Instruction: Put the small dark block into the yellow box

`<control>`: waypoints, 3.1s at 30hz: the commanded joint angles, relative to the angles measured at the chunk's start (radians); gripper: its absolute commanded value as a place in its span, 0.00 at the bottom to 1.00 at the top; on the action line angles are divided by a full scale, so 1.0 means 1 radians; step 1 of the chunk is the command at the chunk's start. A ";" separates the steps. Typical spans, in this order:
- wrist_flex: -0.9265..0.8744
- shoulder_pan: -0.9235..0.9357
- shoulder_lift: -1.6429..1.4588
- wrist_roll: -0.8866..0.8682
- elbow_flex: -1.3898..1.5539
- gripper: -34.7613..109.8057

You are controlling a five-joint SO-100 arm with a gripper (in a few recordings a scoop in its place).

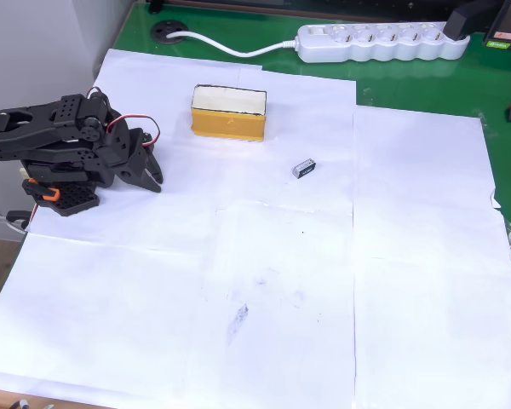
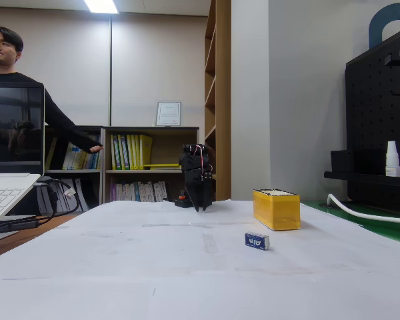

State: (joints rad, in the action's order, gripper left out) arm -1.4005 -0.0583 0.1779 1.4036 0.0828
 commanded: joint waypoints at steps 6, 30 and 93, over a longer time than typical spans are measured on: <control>-0.009 -0.041 -0.101 0.080 0.023 0.24; 0.190 -0.058 -1.307 0.407 1.252 0.24; 0.233 -0.046 -2.332 0.588 2.316 0.38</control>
State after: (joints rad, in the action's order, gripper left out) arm -1.1658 -0.0767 -2.1629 1.9343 2.2872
